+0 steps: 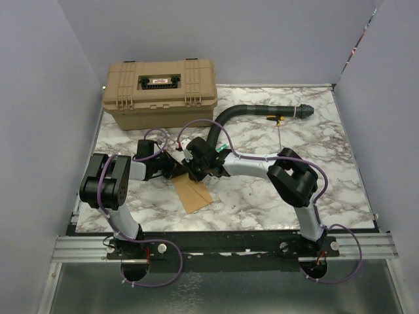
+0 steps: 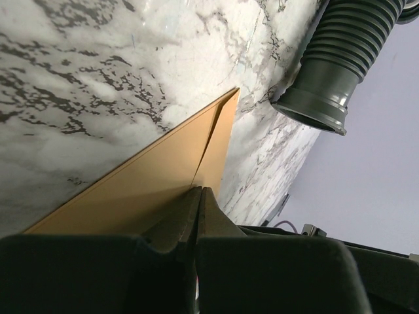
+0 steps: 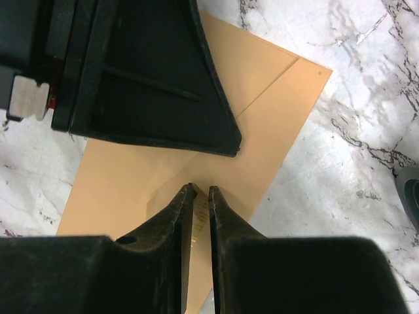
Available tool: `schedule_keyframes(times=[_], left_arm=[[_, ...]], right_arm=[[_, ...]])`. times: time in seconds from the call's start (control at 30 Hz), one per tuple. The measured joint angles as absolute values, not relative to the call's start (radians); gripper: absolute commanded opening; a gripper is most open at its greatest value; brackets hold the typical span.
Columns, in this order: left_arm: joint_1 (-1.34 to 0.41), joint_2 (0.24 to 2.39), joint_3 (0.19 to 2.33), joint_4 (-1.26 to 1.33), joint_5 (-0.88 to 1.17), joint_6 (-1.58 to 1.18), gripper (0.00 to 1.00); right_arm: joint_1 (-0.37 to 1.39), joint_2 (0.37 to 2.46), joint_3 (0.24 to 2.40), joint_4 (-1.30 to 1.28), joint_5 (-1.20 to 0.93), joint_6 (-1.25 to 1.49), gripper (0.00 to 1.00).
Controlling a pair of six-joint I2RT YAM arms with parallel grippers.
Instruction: Place the letter into the envelope and seal it
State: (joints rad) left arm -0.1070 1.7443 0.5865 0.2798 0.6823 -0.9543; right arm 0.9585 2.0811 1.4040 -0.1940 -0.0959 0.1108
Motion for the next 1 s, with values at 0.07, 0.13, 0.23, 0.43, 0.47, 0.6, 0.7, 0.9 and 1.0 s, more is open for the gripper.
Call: schedule_keyframes(times=[0.07,0.13,0.23,0.43,0.47,0.6,0.7,0.9,1.0], left_arm=[[-0.107,1.744,0.587,0.280,0.682,-0.955,0.00],[-0.107,1.744,0.587,0.280,0.682,-0.955,0.00],[-0.107,1.744,0.587,0.280,0.682,-0.957,0.00],[-0.107,1.745,0.585,0.282,0.682,-0.960,0.00],[-0.107,1.745,0.585,0.283,0.682,-0.960,0.00],[-0.105,1.745,0.582,0.287,0.682,-0.961,0.00],[-0.104,1.745,0.582,0.289,0.683,-0.961,0.00],[-0.098,1.745,0.582,0.289,0.684,-0.961,0.00],[-0.097,1.746,0.581,0.290,0.686,-0.961,0.00]], right_arm=[[0.958,2.073,1.388,-0.186,-0.101,0.108,0.22],[0.960,2.068,1.380,-0.182,-0.105,0.102,0.28],[0.964,2.067,1.379,-0.181,-0.110,0.096,0.34],[0.979,2.082,1.418,-0.229,-0.094,0.094,0.36],[0.982,2.085,1.425,-0.239,-0.089,0.094,0.36],[0.992,2.088,1.431,-0.251,-0.063,0.082,0.34],[0.999,2.088,1.430,-0.251,-0.046,0.073,0.34],[1.013,2.076,1.396,-0.232,-0.013,0.067,0.34],[1.022,2.058,1.368,-0.224,-0.007,0.071,0.33]])
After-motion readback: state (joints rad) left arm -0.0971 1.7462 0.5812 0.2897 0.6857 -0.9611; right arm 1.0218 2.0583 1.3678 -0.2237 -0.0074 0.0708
